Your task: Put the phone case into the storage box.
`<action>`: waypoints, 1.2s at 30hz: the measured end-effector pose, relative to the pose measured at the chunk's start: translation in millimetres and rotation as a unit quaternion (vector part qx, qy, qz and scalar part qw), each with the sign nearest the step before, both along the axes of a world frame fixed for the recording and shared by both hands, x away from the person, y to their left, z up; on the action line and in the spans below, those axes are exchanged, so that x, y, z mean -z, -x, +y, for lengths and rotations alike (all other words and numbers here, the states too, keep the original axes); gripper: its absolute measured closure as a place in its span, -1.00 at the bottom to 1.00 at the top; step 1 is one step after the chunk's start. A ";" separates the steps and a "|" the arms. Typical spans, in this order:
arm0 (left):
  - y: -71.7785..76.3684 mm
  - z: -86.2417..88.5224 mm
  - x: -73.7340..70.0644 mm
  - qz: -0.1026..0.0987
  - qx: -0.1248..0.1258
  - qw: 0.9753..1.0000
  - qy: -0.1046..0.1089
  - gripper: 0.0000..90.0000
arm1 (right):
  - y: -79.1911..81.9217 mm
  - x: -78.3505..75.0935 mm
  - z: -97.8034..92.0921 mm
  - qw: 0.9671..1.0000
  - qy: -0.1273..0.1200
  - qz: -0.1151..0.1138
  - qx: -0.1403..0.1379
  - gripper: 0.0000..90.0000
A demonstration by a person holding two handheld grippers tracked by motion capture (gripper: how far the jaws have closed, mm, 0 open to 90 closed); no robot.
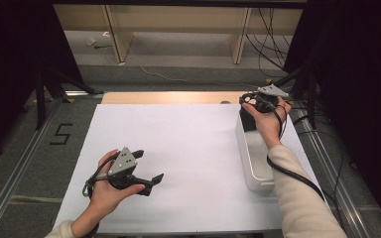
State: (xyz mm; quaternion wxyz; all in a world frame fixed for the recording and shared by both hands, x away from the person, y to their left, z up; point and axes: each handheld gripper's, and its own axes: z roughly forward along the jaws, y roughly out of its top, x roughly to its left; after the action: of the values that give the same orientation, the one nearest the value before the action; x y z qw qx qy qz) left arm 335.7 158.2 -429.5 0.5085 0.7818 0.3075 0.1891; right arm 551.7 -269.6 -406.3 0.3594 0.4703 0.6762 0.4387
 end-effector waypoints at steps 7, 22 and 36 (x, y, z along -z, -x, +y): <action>-0.2 0.0 0.2 0.000 0.000 1.000 -0.001 -1.00 | -2.1 1.1 0.6 1.000 -0.001 0.001 0.000 -0.67; -0.4 0.6 0.2 0.000 -0.002 1.000 0.001 -1.00 | -8.1 7.2 1.2 1.000 0.000 0.000 -0.003 -0.69; -0.6 0.6 0.4 0.001 0.000 1.000 -0.001 -1.00 | -8.3 7.7 -1.0 1.000 0.007 0.001 -0.002 -0.86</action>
State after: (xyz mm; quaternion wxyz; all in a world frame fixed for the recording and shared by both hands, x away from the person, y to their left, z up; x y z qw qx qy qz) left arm 336.3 158.8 -429.9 0.5072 0.7827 0.3077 0.1886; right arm 560.0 -270.6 -414.0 0.3609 0.4666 0.6810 0.4339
